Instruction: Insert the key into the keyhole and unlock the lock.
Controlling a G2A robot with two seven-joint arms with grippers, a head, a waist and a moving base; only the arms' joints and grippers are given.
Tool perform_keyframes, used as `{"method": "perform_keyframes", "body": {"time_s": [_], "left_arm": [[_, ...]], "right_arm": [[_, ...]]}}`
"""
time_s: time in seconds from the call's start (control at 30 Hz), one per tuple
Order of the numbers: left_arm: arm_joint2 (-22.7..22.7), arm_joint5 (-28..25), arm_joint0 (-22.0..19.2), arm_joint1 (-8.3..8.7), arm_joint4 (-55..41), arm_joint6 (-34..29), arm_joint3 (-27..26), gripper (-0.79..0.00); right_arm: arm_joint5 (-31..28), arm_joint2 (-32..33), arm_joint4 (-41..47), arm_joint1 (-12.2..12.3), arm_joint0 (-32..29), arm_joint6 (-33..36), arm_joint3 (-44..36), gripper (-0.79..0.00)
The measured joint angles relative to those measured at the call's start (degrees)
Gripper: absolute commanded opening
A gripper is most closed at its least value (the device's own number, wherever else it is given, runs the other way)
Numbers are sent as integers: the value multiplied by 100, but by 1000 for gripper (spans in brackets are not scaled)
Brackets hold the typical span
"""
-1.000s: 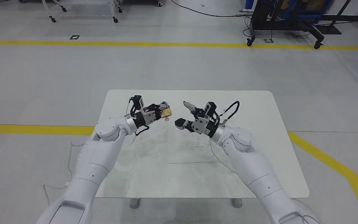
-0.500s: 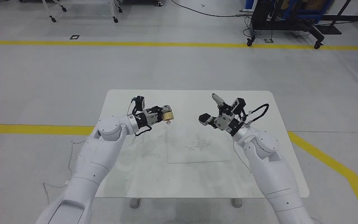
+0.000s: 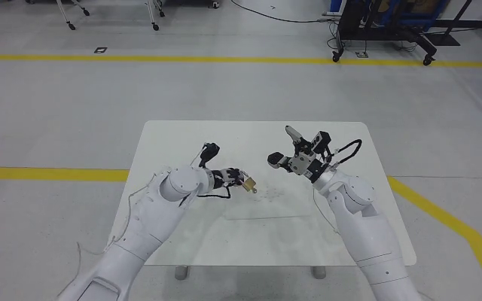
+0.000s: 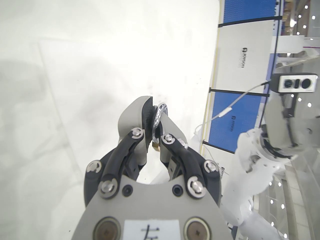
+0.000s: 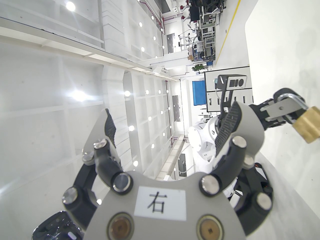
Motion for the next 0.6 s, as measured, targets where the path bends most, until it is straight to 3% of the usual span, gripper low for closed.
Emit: {"method": "perform_keyframes", "body": {"time_s": [0.03, 0.1, 0.13, 0.17, 0.43, 0.6], "left_arm": [[69, 72, -14, -18, 69, 50, 22, -634], [226, 200, -54, -56, 226, 83, 79, -428], [298, 246, -84, -68, 295, 13, 113, -163], [371, 299, -128, -76, 388, -91, 153, 0], [325, 465, -262, -30, 699, -521, 134, 0], [-271, 87, 73, 106, 452, -109, -475, 0]], "right_arm": [[0, 0, 0, 0, 0, 0, 0, 0], [0, 0, 0, 0, 0, 0, 0, 0], [0, 0, 0, 0, 0, 0, 0, 0], [0, 0, 0, 0, 0, 0, 0, 0], [0, 0, 0, 0, 0, 0, 0, 0], [0, 0, 0, 0, 0, 0, 0, 0]]}}
